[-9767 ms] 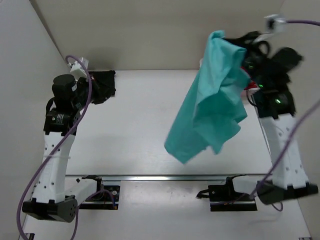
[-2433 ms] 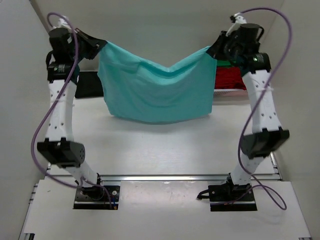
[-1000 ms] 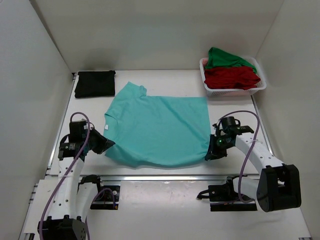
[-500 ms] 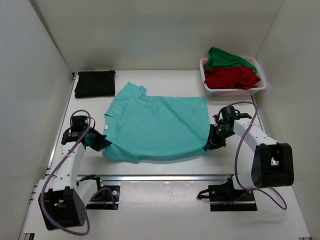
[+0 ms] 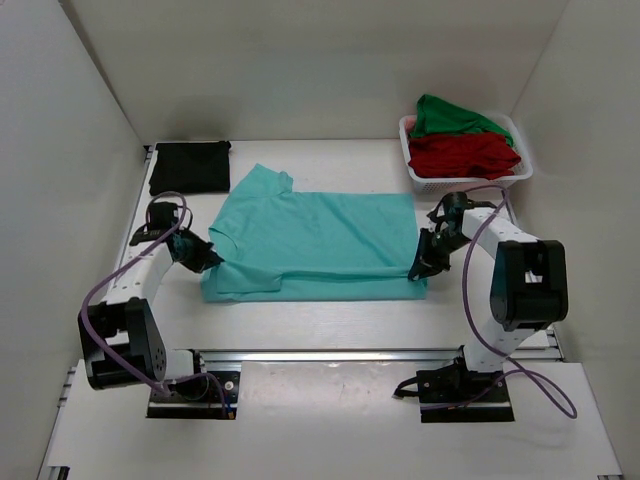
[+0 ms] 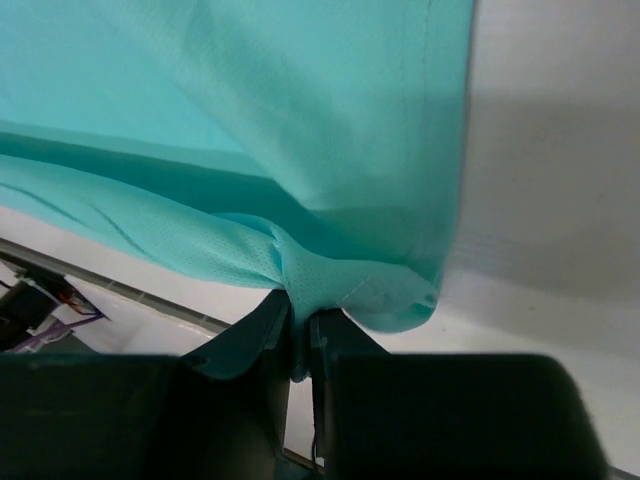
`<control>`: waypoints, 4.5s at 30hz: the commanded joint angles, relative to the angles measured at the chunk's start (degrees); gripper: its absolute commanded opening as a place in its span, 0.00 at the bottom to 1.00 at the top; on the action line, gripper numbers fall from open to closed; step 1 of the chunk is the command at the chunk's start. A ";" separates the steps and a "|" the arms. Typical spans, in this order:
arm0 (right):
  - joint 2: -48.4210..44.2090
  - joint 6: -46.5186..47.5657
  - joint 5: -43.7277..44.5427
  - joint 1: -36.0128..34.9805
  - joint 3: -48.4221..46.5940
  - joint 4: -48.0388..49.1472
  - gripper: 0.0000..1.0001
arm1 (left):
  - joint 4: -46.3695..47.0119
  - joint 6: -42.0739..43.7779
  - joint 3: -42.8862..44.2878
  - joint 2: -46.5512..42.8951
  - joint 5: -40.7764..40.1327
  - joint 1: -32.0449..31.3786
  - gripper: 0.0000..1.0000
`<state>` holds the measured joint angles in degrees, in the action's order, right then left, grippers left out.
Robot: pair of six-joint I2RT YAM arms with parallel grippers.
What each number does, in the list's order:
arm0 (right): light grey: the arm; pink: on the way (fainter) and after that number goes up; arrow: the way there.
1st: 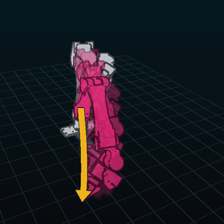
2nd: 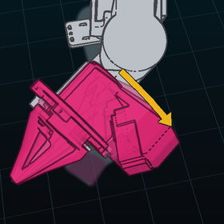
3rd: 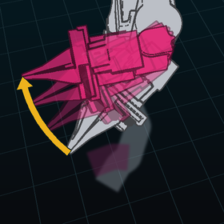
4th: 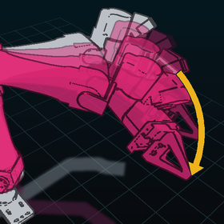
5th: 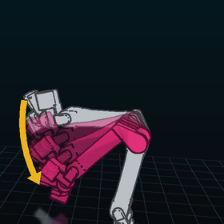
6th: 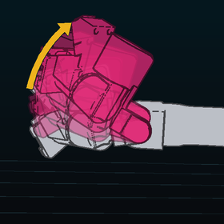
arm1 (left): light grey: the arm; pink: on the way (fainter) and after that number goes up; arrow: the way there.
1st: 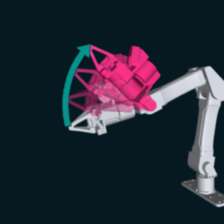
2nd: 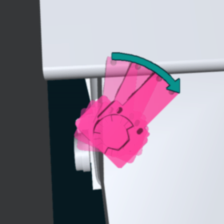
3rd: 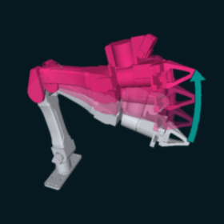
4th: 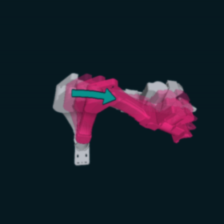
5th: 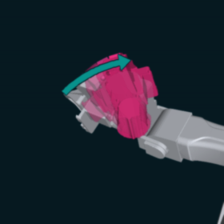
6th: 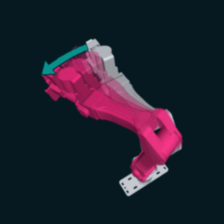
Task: Fold and stack the t-shirts
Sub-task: Fold the flattened tshirt in 1/3 of the way, then grap the side of the flattened tshirt furthest away from the robot with both arms
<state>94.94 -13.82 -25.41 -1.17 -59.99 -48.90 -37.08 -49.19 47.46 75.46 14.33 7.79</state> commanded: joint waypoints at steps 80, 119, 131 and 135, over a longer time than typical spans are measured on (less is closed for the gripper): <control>9.91 -5.69 17.66 -3.05 -19.90 8.03 0.35 | 2.72 25.46 54.23 51.98 -13.46 -9.99 0.70; 21.18 -9.11 20.49 -3.31 -37.31 13.66 0.00 | 6.75 20.19 47.64 43.10 -1.32 -9.99 0.00; 9.05 -8.24 18.64 -1.82 -22.99 17.26 0.00 | 6.50 20.80 37.45 32.57 -1.50 -8.58 0.00; 2.47 -8.24 17.85 -1.29 -15.97 17.88 0.00 | 6.94 20.10 29.38 26.95 -1.15 -8.58 0.00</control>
<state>103.77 -22.65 -6.63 -3.27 -79.37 -32.80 -29.61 -28.84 81.76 108.86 12.56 -0.99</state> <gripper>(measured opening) 0.001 0.014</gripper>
